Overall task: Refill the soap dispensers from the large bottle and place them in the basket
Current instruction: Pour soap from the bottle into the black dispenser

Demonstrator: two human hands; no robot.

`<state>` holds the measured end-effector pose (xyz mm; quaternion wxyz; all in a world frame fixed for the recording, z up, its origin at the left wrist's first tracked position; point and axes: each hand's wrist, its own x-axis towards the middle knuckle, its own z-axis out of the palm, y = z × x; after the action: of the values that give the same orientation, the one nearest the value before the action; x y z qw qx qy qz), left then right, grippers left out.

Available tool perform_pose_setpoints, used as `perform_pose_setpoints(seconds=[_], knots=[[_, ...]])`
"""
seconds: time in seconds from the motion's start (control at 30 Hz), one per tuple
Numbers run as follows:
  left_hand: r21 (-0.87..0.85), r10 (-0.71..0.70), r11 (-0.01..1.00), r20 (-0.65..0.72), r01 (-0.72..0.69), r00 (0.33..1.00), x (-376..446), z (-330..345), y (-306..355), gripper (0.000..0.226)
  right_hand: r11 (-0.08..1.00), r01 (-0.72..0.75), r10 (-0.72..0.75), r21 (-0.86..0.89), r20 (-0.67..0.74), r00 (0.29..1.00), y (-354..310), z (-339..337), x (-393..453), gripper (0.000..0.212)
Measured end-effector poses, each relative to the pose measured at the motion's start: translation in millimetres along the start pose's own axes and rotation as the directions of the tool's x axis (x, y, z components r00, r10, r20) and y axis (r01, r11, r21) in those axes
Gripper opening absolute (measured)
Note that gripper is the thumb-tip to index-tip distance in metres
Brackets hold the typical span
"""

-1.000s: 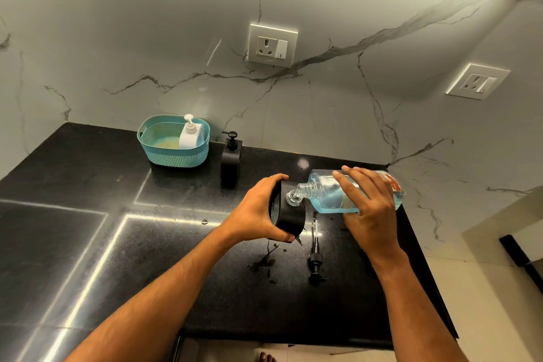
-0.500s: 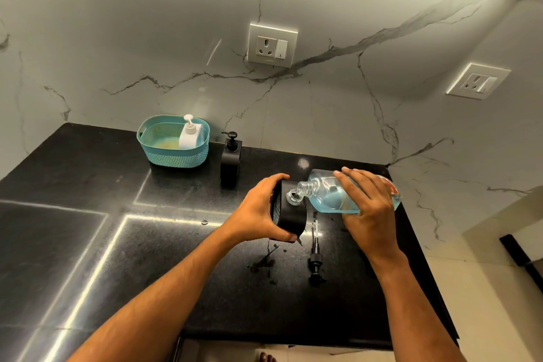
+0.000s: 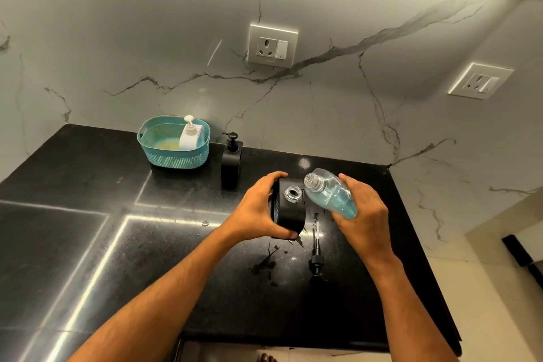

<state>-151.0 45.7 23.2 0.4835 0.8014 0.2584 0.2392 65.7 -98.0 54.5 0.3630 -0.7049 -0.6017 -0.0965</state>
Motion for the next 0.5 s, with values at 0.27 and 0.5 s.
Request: perform_pose_setpoints(seconds=[0.27, 0.5], knots=[[-0.005, -0.002, 1.000, 0.003, 0.002, 1.000, -1.2, 6.3, -5.1, 0.121, 0.968, -0.137, 0.130, 0.208, 0.046, 0.990, -5.9, 3.9, 3.0, 0.077], [-0.005, -0.025, 1.000, -0.021, 0.025, 0.999, -3.8, 7.4, -18.0, 0.121, 0.861, -0.302, 0.287, 0.410, 0.098, 0.953, 9.2, 6.9, 11.9, 0.080]])
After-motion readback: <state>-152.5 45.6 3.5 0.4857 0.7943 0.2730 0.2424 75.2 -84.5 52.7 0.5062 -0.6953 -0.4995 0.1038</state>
